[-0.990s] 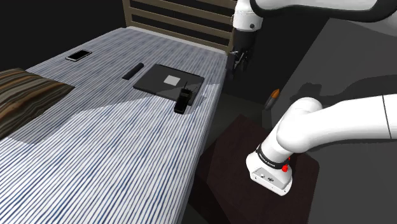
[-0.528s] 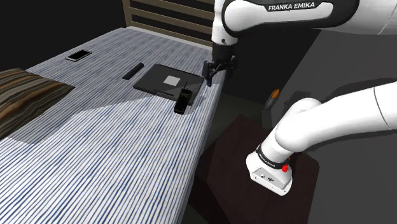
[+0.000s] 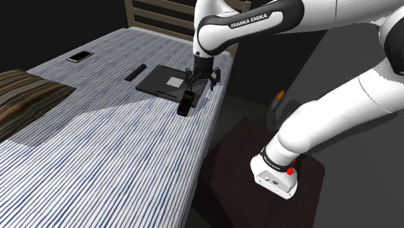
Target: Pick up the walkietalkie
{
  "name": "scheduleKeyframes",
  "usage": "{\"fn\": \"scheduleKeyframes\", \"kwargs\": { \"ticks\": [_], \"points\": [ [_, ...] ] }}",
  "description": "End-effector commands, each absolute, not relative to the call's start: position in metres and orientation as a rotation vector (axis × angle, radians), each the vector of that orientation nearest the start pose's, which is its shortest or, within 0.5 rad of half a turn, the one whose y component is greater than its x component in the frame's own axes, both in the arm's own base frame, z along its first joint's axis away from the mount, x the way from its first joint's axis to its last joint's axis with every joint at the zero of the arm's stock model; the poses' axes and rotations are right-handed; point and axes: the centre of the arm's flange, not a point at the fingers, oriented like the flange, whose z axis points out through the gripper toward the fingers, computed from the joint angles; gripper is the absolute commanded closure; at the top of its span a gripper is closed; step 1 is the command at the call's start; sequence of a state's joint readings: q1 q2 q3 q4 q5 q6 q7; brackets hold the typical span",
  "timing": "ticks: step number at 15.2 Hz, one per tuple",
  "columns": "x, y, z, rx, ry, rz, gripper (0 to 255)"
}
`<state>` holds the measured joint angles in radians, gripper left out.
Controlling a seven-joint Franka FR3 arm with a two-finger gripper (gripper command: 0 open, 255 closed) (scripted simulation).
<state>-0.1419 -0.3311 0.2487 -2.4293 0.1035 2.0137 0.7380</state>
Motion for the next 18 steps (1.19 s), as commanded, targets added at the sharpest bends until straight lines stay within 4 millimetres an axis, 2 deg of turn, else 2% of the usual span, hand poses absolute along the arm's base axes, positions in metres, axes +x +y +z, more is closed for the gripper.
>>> {"fn": "scheduleKeyframes", "kwargs": {
  "ticks": [1,7,14,17,18],
  "points": [
    [0.443,0.053,0.4,-2.92,1.225,0.12,0],
    [0.5,0.042,0.354,-2.732,1.613,0.067,0],
    [0.5,0.042,0.317,-2.732,1.613,0.067,0],
    [0.5,0.042,0.314,-2.732,1.613,0.067,0],
    [0.5,0.042,0.314,-2.732,1.613,0.067,255]
  ]
}}
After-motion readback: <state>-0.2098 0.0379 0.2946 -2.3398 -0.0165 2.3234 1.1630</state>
